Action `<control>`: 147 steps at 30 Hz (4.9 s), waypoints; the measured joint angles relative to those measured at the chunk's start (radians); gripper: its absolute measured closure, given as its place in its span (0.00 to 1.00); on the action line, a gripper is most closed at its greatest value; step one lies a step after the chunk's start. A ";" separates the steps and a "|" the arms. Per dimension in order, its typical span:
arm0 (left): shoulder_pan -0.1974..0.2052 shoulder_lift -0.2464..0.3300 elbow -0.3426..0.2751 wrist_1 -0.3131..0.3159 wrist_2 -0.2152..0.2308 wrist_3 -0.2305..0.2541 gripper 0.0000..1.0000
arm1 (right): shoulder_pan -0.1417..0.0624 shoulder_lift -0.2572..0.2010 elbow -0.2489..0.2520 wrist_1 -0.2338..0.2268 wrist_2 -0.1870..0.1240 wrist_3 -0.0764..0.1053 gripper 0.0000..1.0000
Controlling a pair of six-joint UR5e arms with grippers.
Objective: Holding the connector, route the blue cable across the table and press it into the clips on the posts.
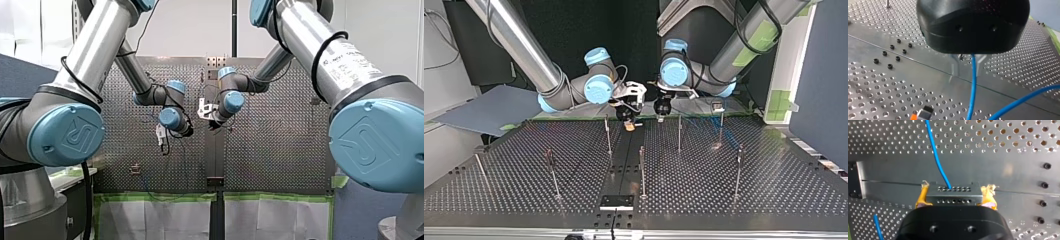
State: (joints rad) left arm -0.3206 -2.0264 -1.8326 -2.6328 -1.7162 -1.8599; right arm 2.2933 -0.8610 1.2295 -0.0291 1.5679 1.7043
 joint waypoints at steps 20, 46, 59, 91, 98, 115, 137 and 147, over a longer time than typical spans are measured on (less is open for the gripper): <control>0.000 0.061 0.005 -0.001 -0.036 -0.017 1.00 | -0.005 -0.008 -0.001 -0.002 -0.003 -0.001 1.00; 0.015 0.258 0.018 -0.088 -0.073 -0.018 1.00 | -0.028 -0.223 -0.001 0.016 -0.053 0.061 1.00; 0.017 0.358 0.055 -0.130 -0.077 -0.016 1.00 | -0.035 -0.279 0.000 0.046 -0.058 0.065 1.00; 0.032 0.282 0.155 -0.106 0.005 -0.028 1.00 | -0.107 -0.304 -0.018 0.058 -0.136 0.101 1.00; 0.041 0.248 0.204 -0.118 0.019 -0.030 1.00 | -0.125 -0.303 -0.024 0.057 -0.159 0.103 1.00; 0.059 0.149 0.346 -0.179 0.032 -0.016 1.00 | -0.197 -0.288 -0.053 0.053 -0.197 0.115 1.00; 0.050 0.156 0.358 -0.279 -0.014 0.023 0.00 | -0.214 -0.284 -0.053 0.054 -0.206 0.115 1.00; 0.046 0.222 0.311 -0.358 -0.016 0.005 0.00 | -0.214 -0.284 -0.053 0.055 -0.206 0.115 1.00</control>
State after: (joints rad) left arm -0.2748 -1.8041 -1.5214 -2.9905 -1.7326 -1.8548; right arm 2.0795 -1.1451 1.1767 0.0262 1.3621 1.8196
